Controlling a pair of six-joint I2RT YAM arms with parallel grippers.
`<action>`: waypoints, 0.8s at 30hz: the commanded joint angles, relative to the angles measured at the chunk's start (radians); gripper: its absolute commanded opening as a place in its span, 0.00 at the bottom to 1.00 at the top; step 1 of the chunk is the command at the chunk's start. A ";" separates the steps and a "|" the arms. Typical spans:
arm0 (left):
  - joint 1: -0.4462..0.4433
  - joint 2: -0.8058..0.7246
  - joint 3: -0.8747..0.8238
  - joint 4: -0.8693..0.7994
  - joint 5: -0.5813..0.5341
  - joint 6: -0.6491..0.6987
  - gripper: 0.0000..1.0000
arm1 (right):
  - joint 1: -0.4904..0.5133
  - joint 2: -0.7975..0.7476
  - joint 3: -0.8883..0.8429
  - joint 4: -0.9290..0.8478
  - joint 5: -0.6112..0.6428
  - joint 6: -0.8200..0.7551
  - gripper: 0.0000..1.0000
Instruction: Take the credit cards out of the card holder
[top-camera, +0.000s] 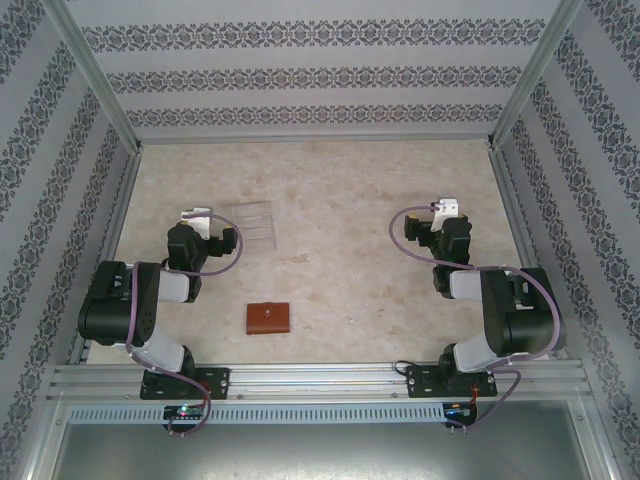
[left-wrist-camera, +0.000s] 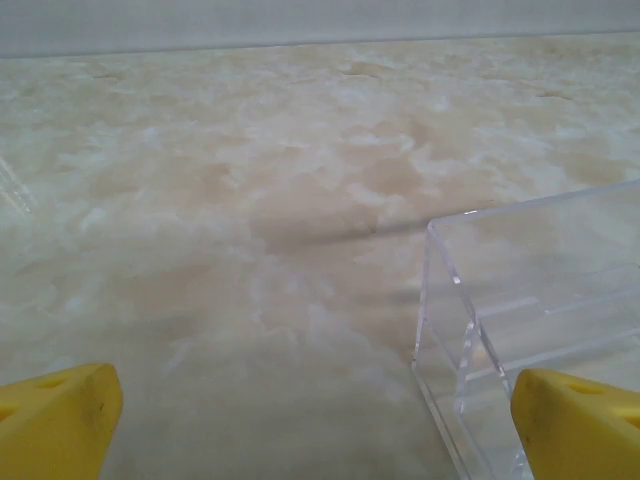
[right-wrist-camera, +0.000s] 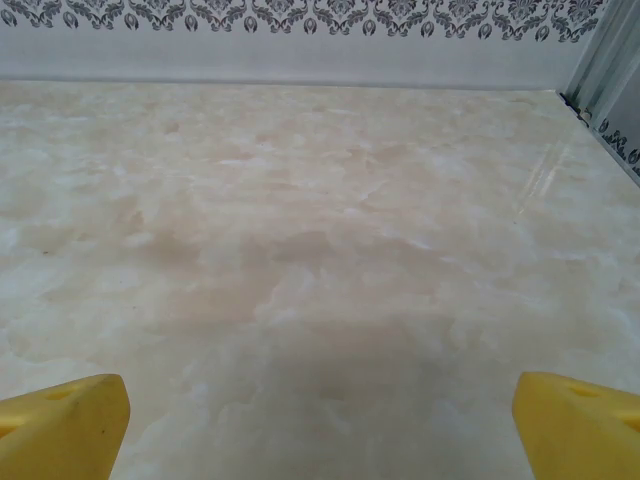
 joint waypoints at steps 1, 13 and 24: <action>0.002 0.004 0.001 0.032 0.019 0.013 1.00 | 0.000 0.006 -0.010 0.037 -0.012 0.016 0.98; 0.002 0.004 -0.004 0.040 0.015 0.015 1.00 | 0.000 0.006 -0.008 0.037 -0.012 0.016 0.98; 0.002 0.003 0.003 0.030 0.011 0.011 1.00 | 0.000 0.006 -0.008 0.036 -0.011 0.017 0.98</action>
